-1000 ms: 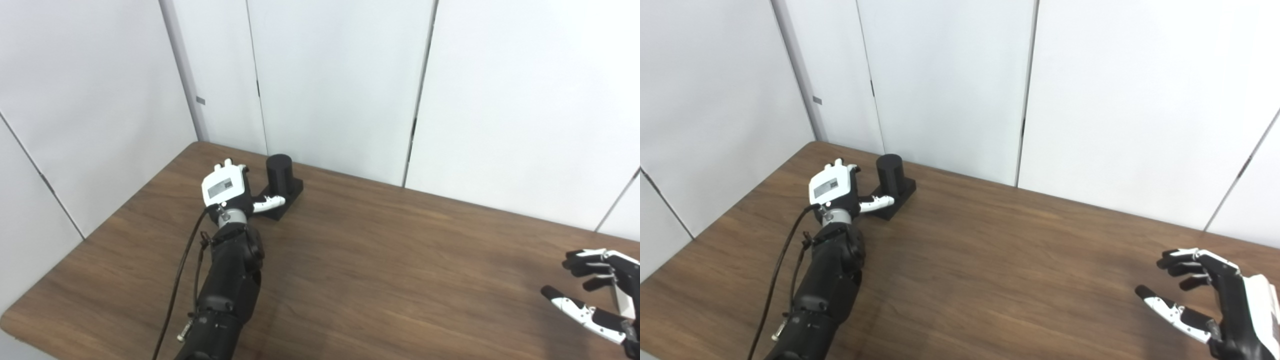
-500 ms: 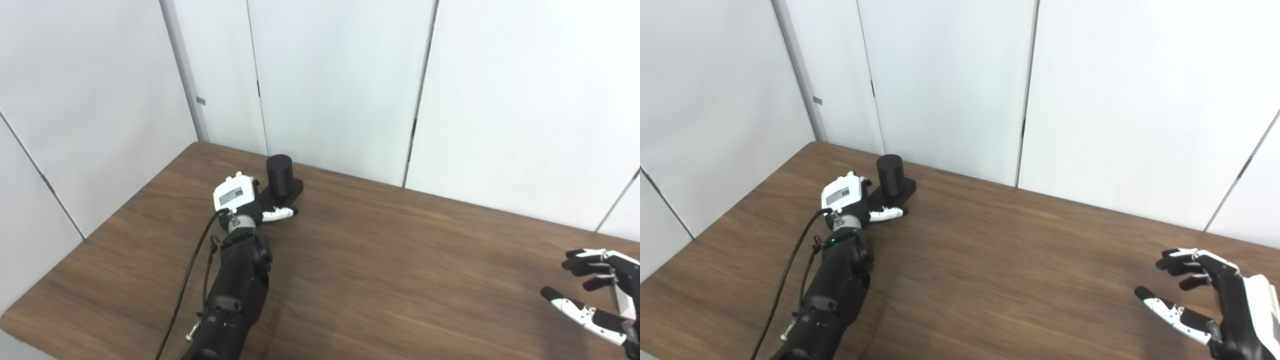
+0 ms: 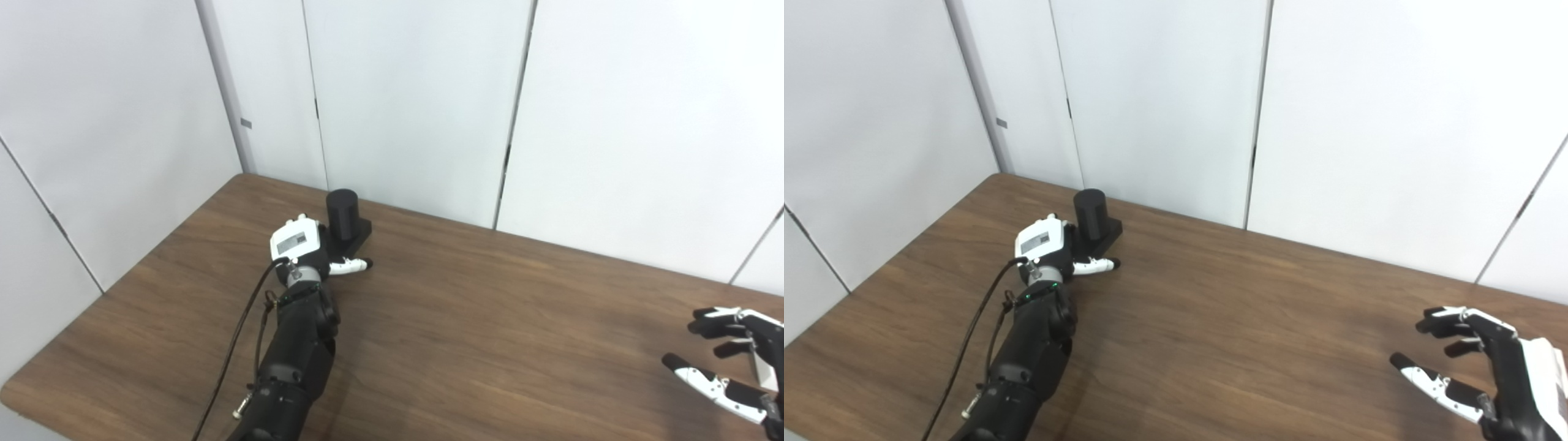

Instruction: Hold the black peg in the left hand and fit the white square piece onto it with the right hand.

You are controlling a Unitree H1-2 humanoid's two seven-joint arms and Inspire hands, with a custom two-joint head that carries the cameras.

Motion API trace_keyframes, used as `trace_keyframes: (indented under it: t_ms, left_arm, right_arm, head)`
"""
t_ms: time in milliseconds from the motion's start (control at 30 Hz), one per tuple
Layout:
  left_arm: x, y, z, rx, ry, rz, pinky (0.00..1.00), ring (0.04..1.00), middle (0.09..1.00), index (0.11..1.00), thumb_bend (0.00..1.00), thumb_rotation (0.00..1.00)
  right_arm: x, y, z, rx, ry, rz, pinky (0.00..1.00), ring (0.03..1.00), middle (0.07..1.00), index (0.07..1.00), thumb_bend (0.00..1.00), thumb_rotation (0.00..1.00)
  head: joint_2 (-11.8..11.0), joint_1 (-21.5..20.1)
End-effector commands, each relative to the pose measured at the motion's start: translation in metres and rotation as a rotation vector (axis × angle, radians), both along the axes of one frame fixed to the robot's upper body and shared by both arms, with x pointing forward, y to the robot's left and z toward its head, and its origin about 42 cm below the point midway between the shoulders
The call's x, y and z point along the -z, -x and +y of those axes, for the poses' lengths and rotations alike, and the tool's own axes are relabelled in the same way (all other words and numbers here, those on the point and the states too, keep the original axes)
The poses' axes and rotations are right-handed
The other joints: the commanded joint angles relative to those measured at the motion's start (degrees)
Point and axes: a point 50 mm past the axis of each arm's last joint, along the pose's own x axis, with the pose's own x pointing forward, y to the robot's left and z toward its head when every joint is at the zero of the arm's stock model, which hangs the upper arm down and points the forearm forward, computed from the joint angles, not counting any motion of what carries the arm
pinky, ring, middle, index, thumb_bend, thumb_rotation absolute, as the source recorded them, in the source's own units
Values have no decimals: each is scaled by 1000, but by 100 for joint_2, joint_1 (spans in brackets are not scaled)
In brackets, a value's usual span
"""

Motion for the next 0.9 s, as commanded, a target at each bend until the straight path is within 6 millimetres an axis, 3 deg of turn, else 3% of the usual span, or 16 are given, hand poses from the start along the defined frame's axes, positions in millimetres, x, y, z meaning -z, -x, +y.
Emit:
trace_keyframes:
  t_ms: [0, 167, 300, 367, 500, 533, 600, 733, 867]
  left_arm:
    - [-30, -13, 4, -4, -57, -77, 923, 1000, 1000, 845, 1000, 566]
    - [-25, -11, 8, -14, -88, -78, 881, 1000, 1000, 806, 943, 455]
    - [-20, -7, 16, -13, -111, -61, 828, 962, 946, 631, 785, 254]
    - [-18, -5, 22, -9, -113, -48, 802, 919, 904, 596, 752, 192]
    - [-14, -2, 31, 6, -112, -32, 731, 841, 835, 583, 756, 146]
    - [-13, -2, 32, 8, -111, -31, 718, 820, 810, 528, 615, 99]
    - [-10, 0, 34, 15, -101, -45, 718, 807, 785, 497, 545, 75]
    - [-6, 3, 35, 40, -90, -52, 684, 764, 713, 482, 522, 65]
    - [-6, 6, 35, 97, -44, -56, 712, 779, 725, 483, 521, 61]
  right_arm:
    - [-20, 0, 1, -10, -4, -78, 489, 602, 654, 486, 501, 111]
    - [-19, -1, -2, -10, -3, -86, 490, 600, 648, 486, 501, 111]
    - [-20, -1, -4, -9, 3, -86, 492, 605, 645, 486, 501, 111]
    - [-21, -1, -4, -12, 6, -94, 489, 604, 641, 486, 501, 112]
    - [-20, -2, -6, -14, 10, -98, 490, 604, 641, 486, 501, 112]
    - [-20, -2, -6, -13, 12, -98, 491, 606, 641, 486, 501, 112]
    - [-20, -1, -6, -13, 13, -97, 496, 610, 643, 486, 501, 112]
    - [-20, -1, -7, -11, 15, -98, 503, 616, 644, 486, 501, 112]
    - [-21, -1, -6, -8, 16, -95, 489, 603, 642, 486, 501, 112]
  head:
    - [30, -11]
    - [37, -6]
    - [52, -10]
    - [60, -9]
    - [79, -3]
    - [79, -3]
    - [85, -5]
    - [113, -12]
    - [125, -19]
